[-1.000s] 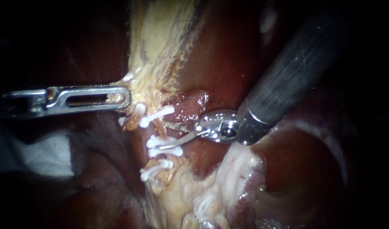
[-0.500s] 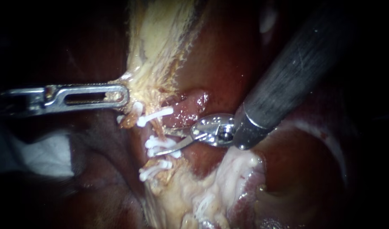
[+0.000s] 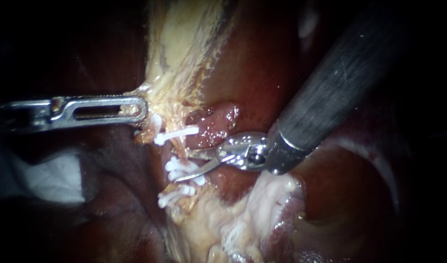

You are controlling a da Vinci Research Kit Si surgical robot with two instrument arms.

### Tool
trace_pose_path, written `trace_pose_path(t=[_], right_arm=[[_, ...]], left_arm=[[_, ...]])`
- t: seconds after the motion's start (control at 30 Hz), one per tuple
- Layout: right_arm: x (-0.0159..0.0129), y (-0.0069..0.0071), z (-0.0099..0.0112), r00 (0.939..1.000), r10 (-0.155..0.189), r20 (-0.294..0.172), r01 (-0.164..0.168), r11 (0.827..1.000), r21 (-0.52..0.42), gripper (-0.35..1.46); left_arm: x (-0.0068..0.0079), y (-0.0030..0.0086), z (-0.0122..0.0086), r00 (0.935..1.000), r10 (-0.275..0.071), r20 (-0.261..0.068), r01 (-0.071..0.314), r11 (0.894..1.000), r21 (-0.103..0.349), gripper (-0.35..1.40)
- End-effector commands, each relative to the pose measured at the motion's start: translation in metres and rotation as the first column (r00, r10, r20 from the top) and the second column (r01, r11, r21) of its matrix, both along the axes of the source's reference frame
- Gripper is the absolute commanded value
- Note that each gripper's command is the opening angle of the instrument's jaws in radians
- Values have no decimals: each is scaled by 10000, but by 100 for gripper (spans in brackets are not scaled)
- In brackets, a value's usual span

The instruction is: Go to the cutting position right tube

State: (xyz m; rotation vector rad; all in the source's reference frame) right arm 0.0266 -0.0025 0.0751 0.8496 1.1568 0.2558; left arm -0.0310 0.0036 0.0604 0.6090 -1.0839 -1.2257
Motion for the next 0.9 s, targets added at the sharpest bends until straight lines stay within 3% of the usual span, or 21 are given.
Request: trace_pose_path(t=[0.03, 0.9], right_arm=[[2, -1, 1, 10000, -3, -28, 3, 10000, 15, 124], [35, -1, 1, 9994, 197, -294, -193, 9997, 167, 122]], left_arm=[[-1, -1, 1, 10000, -14, -11, 14, 10000, -9, -35], [-5, -1, 1, 10000, -35, -25, 35, 10000, -15, -35]])
